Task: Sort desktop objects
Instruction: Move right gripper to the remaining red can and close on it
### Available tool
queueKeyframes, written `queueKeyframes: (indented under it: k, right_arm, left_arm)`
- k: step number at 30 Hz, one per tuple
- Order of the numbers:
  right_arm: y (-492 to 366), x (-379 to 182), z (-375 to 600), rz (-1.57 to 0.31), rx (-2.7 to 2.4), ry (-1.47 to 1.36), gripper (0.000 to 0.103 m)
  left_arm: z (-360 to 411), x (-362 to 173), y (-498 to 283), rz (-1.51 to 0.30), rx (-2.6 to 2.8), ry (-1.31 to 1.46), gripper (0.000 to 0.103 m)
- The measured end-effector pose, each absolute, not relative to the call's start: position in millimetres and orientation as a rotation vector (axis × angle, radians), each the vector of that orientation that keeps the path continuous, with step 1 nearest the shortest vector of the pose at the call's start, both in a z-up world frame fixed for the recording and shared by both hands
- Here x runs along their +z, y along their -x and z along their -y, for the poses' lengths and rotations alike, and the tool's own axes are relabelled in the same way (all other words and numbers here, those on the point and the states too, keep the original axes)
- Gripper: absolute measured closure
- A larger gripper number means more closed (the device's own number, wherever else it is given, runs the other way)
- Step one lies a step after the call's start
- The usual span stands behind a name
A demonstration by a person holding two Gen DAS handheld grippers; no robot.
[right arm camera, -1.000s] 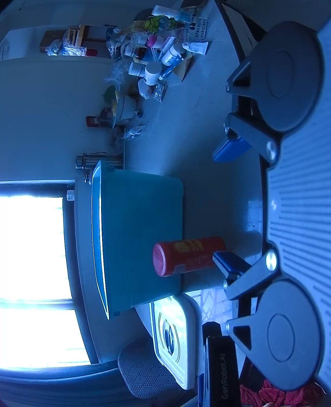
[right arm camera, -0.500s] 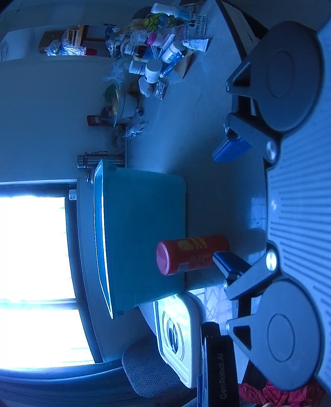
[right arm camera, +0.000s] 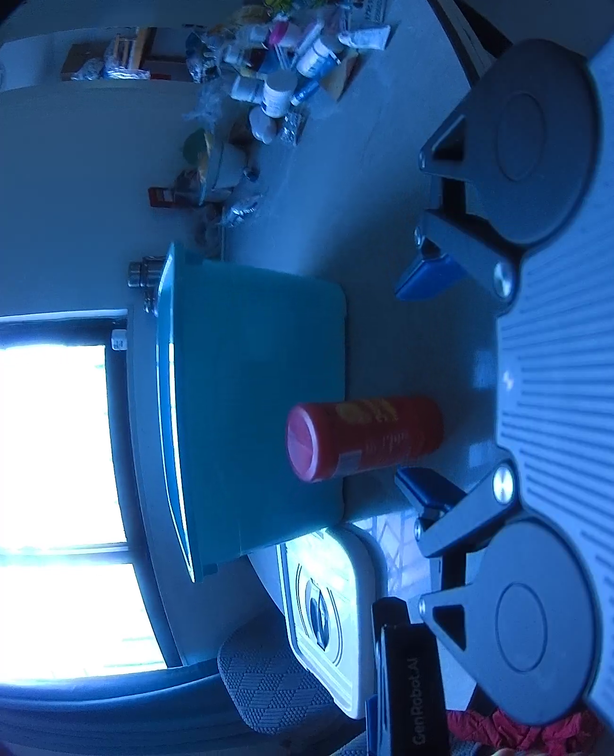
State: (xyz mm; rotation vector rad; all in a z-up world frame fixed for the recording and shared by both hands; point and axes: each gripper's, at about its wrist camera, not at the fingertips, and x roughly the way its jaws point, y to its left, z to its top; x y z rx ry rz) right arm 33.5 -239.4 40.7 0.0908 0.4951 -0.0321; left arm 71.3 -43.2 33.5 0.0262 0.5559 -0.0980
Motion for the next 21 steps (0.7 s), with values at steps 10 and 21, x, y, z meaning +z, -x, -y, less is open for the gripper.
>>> queueKeyframes:
  k: [10,21]
  right_arm:
    - [-55,36,223,-0.517,-0.014,-0.080,0.025]
    - [-78,35,211,-0.531,-0.020,-0.066,0.025]
  left_arm:
    - [29,29,-90,-0.572,-0.076,-0.013,0.008]
    - [23,26,-102,-0.570,-0.081,-0.010,0.008]
